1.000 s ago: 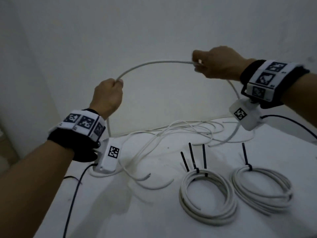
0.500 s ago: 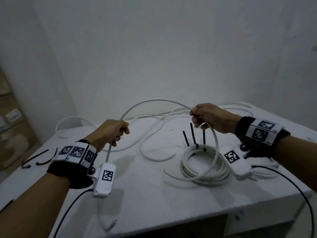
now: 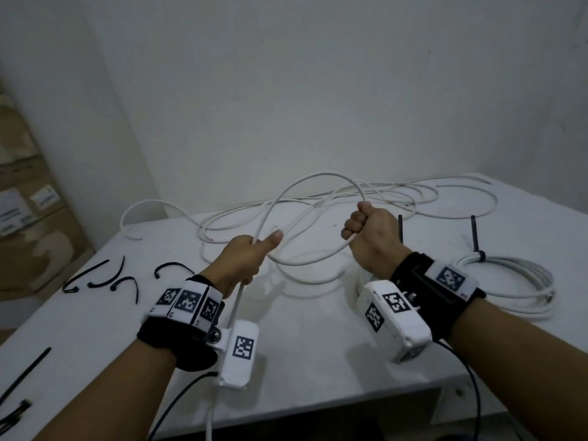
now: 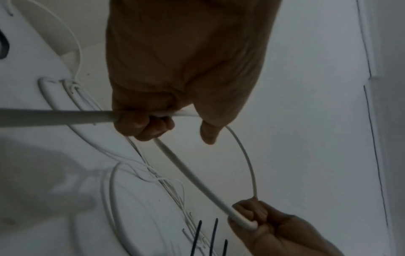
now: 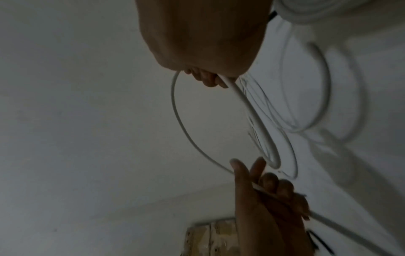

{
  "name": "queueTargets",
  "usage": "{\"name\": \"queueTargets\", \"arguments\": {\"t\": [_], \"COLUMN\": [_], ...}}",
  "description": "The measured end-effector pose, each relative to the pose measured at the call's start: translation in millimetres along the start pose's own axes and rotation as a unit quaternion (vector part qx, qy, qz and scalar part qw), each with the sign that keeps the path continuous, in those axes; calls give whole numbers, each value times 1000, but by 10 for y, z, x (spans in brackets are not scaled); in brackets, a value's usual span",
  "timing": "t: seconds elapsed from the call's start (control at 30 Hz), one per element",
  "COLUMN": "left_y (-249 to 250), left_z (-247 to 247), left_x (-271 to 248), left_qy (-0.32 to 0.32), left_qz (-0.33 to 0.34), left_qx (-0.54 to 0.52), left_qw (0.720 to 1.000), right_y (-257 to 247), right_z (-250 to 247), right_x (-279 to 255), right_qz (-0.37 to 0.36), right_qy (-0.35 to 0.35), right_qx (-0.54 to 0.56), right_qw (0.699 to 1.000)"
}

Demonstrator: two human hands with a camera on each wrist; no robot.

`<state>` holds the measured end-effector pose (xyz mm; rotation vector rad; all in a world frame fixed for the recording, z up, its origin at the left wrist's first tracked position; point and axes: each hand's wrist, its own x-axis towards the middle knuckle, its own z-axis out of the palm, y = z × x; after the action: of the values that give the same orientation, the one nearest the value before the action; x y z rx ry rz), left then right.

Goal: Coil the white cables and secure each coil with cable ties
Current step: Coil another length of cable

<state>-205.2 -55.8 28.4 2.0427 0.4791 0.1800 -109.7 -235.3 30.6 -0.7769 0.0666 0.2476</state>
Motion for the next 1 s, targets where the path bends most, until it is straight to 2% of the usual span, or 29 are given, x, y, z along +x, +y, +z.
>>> {"name": "queueTargets", "arguments": {"t": [0.1,0.2,0.3,0.37,0.43,0.5,0.57,0.6,0.67,0.7,0.73,0.77,0.8,0.87,1.0], "left_y": [-7,-50,-30,28,90,145,204,236,317,365,412,456,493,541,523], "left_z": [20,20,53,58,23,-60,-150,-179,-197,-187,-166,-140,-108,-50,-40], "left_x": [48,71,51,30,20,7,-29,-52,-102,-127,-147,-166,-182,-217,-282], "left_qy": [17,43,4,9,37,47,28,10,-34,-56,-76,-89,-98,-112,-151], "left_qz": [-37,-65,-52,-24,9,45,84,103,133,145,155,165,175,190,185], "left_qx": [-51,-22,-76,-123,-132,-101,-40,-1,74,102,127,151,172,190,158], "left_qw": [998,997,996,992,990,993,995,995,988,983,977,971,964,957,958], "right_y": [151,160,131,161,185,120,-73,-197,-423,-488,-514,-510,-482,-383,-275], "right_z": [7,-9,-37,-69,-126,-205,-240,-222,-115,-42,44,128,203,298,250], "right_x": [-120,-159,-179,-249,-318,-337,-331,-363,-465,-517,-553,-575,-582,-547,-479], "right_qz": [13,0,-6,9,24,-18,-117,-180,-277,-292,-282,-252,-208,-128,-45], "right_qy": [1,-4,-3,-14,-32,-47,-62,-87,-168,-211,-248,-273,-292,-328,-354], "right_qx": [47,77,79,30,-124,-310,-415,-466,-594,-649,-695,-731,-753,-757,-697], "right_qw": [999,997,997,999,991,950,900,862,736,670,613,573,552,551,623]}}
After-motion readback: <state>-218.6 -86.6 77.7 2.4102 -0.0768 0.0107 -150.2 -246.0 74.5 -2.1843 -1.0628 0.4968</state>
